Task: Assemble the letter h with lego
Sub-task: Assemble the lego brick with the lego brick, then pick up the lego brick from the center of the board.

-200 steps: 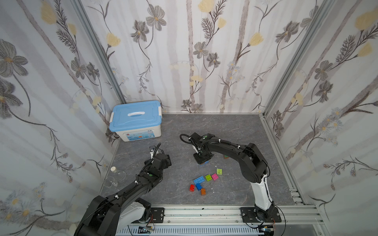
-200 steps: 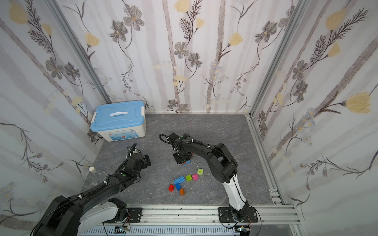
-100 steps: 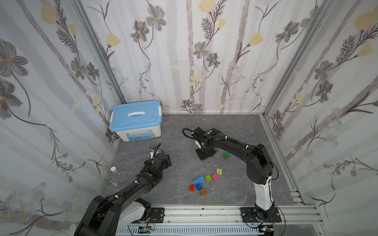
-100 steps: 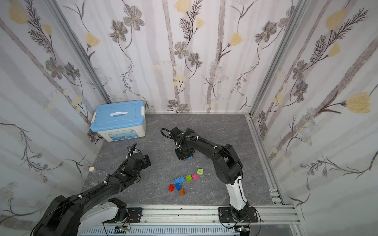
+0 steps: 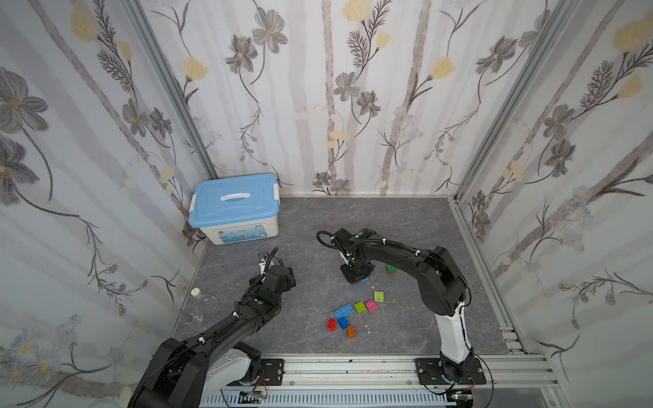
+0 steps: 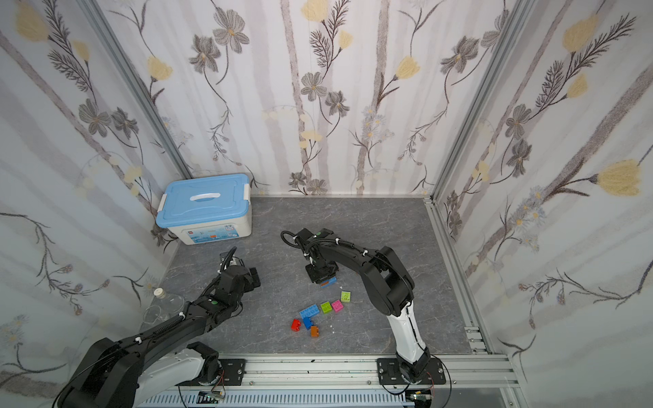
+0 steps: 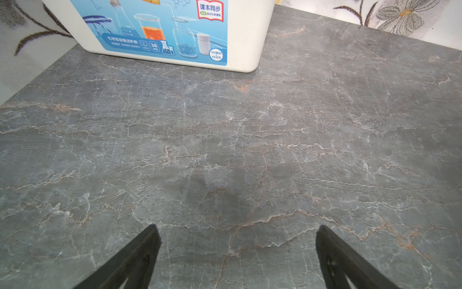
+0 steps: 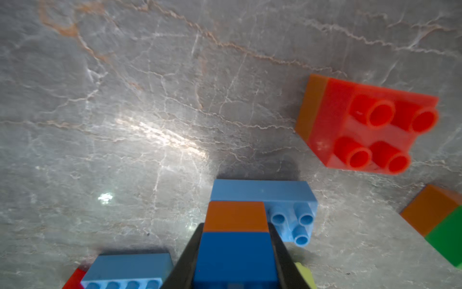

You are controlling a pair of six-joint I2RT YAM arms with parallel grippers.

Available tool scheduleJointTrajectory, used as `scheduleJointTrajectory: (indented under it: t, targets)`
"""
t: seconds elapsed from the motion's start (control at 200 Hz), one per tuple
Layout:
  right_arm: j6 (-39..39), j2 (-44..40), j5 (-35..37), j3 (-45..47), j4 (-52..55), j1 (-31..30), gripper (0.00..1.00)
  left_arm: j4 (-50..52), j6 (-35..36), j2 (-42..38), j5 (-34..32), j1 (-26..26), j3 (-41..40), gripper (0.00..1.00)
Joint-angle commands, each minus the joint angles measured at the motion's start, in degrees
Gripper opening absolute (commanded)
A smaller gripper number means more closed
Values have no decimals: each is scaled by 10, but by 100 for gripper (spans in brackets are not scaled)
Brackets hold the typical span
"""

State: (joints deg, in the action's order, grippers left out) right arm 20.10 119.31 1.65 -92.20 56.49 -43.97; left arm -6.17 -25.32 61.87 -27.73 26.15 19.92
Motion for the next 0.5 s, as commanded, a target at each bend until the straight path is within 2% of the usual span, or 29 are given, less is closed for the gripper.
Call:
scheduleJointTrajectory:
  t: [0.0,0.155,0.495]
  targets:
    - [12,11,-1,11,-16,-1,27,-2,-4,2,-9,0,5,100]
    - [13,5,3,15,-15,0,33,-1,-3,3,-10,-1,6,100]
    - [6,-66,12,16,9,1,47,-1,-3,5,-10,0,7,100]
